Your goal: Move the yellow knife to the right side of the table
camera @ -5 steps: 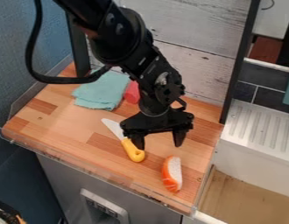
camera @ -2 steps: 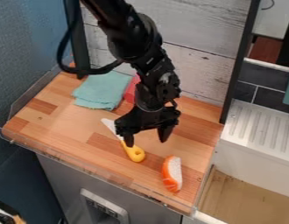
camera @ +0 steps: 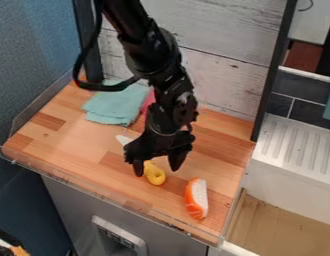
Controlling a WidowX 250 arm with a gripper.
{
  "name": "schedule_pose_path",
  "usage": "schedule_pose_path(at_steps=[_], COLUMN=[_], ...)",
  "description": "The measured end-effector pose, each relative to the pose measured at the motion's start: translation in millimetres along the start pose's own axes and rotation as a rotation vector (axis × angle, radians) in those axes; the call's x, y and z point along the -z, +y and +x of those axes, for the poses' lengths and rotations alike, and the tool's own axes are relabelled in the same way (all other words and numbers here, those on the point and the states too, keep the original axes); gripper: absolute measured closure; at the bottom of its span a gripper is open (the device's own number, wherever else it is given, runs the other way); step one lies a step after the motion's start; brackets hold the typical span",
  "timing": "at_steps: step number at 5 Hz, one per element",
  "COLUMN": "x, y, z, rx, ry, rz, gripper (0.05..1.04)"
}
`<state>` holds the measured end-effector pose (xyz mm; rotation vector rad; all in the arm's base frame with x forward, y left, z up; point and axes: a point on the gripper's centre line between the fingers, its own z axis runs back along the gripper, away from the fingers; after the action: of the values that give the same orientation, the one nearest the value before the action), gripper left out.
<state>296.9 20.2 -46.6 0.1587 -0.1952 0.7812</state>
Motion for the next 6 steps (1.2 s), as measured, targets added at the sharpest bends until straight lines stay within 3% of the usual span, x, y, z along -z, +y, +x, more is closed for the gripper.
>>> schedule_pose_path(at_steps=[1,2,3,4,6], x=[10.9,22.5,22.5,22.2,16.9], y=[5.1,7.7,5.8,2.7,8.2], z=[-7.7,-7.1,-0.9,3.4,2.8], rx=[-0.013,-0.038,-0.052,-0.043,-0.013], ry=[0.030,0.070,0.068,0.057,0.051], rz=[0.011,-0.024,-0.057,-0.071,-0.073], gripper=[0.084,0.129,0.416,0.571,0.571])
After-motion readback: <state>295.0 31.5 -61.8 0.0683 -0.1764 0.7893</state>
